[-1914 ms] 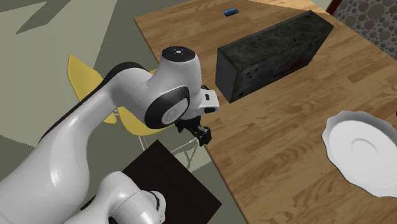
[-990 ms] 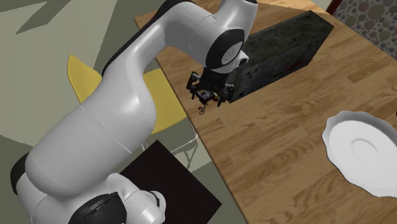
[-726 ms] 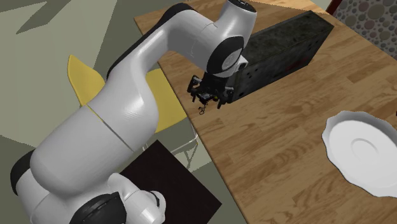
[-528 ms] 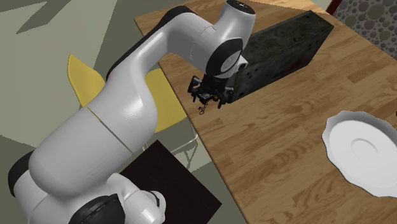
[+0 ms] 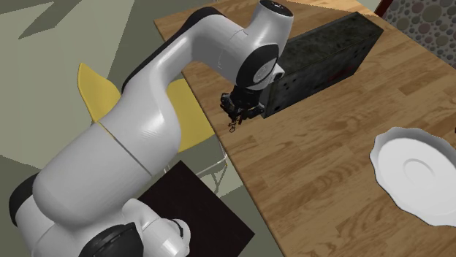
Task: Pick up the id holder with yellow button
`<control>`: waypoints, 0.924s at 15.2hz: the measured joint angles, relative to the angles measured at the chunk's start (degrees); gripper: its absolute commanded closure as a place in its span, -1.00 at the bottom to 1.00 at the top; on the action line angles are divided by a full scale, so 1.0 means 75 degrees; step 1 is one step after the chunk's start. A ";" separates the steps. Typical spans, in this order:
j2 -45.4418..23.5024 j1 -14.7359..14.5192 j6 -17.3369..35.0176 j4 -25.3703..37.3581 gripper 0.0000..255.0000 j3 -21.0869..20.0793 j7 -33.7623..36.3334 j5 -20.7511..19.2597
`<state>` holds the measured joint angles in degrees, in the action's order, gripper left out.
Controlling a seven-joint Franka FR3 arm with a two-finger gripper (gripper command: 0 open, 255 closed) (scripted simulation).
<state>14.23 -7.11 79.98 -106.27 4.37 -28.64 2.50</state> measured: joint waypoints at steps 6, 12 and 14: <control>-0.0071 -0.0005 -0.0234 0.0166 1.00 0.0005 -0.0011 0.0006; -0.0272 -0.0010 -0.0870 0.0955 1.00 0.0013 0.0009 0.0025; -0.0342 -0.0006 -0.1089 0.1243 1.00 0.0024 0.0001 0.0028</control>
<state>11.66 -7.16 71.82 -96.94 4.55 -28.63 2.71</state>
